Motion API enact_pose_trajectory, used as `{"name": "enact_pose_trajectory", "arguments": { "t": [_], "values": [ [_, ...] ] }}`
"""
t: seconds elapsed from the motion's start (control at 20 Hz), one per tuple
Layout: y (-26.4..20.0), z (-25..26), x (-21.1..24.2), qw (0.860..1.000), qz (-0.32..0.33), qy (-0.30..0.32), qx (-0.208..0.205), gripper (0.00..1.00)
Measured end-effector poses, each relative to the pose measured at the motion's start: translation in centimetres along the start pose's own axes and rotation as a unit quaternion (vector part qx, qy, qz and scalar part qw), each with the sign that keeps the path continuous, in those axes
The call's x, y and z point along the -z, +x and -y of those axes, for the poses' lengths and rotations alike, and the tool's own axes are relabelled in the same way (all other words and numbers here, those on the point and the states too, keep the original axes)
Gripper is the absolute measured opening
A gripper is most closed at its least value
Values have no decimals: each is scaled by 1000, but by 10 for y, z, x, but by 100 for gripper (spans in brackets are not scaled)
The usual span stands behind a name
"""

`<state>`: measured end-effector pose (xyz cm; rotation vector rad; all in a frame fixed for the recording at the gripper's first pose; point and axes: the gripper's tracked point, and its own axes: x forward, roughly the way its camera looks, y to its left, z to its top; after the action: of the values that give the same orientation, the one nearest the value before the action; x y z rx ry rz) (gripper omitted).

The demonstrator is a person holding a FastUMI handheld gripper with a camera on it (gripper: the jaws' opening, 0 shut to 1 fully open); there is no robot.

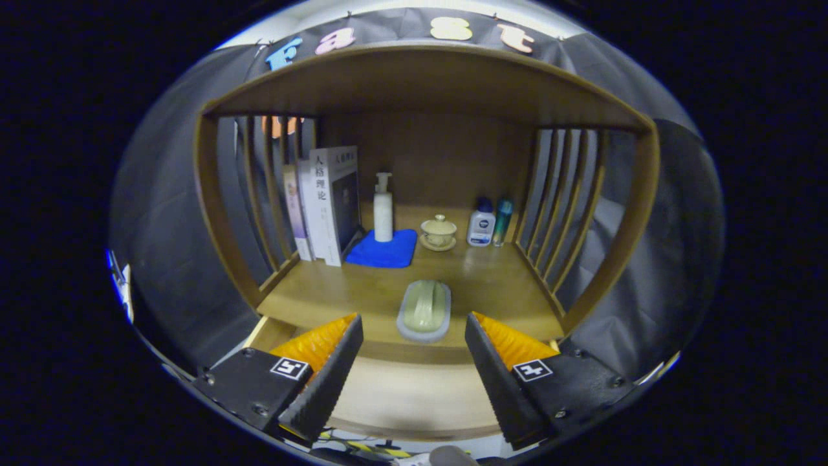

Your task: Pull open the drawer, take out the items inside it, and place them on the countertop above the cabinet.

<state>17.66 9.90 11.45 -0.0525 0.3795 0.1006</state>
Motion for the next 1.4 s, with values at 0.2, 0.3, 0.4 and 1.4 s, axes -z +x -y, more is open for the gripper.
{"name": "enact_pose_trajectory", "arguments": {
  "t": [0.2, 0.3, 0.4, 1.4],
  "values": [
    [-35, -5, 53, 997, 77, 21, -11, 100],
    [-47, -3, 78, 995, 95, 19, -3, 100],
    [-55, -3, 103, 994, 104, 17, 0, 100],
    [3, 0, 226, 995, 89, 32, 30, 99]
  ]
}}
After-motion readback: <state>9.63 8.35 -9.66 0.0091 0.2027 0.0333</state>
